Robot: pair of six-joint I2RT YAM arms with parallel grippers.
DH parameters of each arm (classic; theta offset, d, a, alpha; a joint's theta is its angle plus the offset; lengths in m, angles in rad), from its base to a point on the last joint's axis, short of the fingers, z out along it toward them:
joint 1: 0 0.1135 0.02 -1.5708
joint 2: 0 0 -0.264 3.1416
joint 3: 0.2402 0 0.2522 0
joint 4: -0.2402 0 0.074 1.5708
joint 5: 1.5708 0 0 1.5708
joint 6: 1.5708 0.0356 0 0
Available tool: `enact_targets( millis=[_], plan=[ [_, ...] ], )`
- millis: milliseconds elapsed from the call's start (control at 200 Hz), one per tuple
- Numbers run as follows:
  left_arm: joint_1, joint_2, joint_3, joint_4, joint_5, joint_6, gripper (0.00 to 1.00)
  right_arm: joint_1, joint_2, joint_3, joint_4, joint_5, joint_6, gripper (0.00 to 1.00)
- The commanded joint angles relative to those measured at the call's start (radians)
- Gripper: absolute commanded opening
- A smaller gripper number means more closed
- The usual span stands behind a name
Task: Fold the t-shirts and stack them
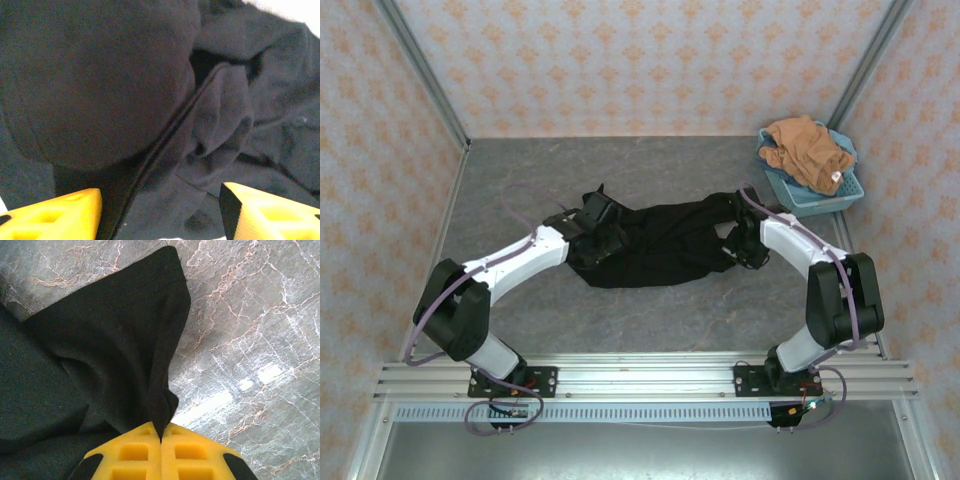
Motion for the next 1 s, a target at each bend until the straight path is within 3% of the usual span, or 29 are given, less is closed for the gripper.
enact_targets(
  millis=[0,130,325,435,645,781,996],
  plan=[
    [-0.013,0.030,-0.024,-0.010,0.030,-0.012,0.65,0.002,0.012,0.022,0.002,0.006,-0.001,0.00],
    [-0.013,0.019,-0.025,0.000,0.047,0.031,0.62,0.002,0.011,0.020,-0.001,0.009,-0.002,0.00],
    [0.005,0.039,0.021,-0.130,-0.020,0.129,0.61,0.001,0.005,0.012,0.001,0.007,-0.002,0.00],
    [0.007,0.074,0.045,-0.124,-0.019,0.164,0.55,0.001,0.006,0.006,0.005,0.001,0.000,0.00],
    [0.008,0.140,0.075,-0.154,-0.058,0.210,0.30,0.001,0.002,0.006,0.004,0.002,-0.001,0.00],
    [0.006,0.129,0.114,-0.217,-0.128,0.239,0.00,0.001,-0.008,0.015,0.004,0.005,-0.001,0.00],
    [-0.028,0.069,0.158,-0.286,-0.126,0.307,0.00,0.000,-0.025,0.054,-0.020,0.037,-0.010,0.00]
  ],
)
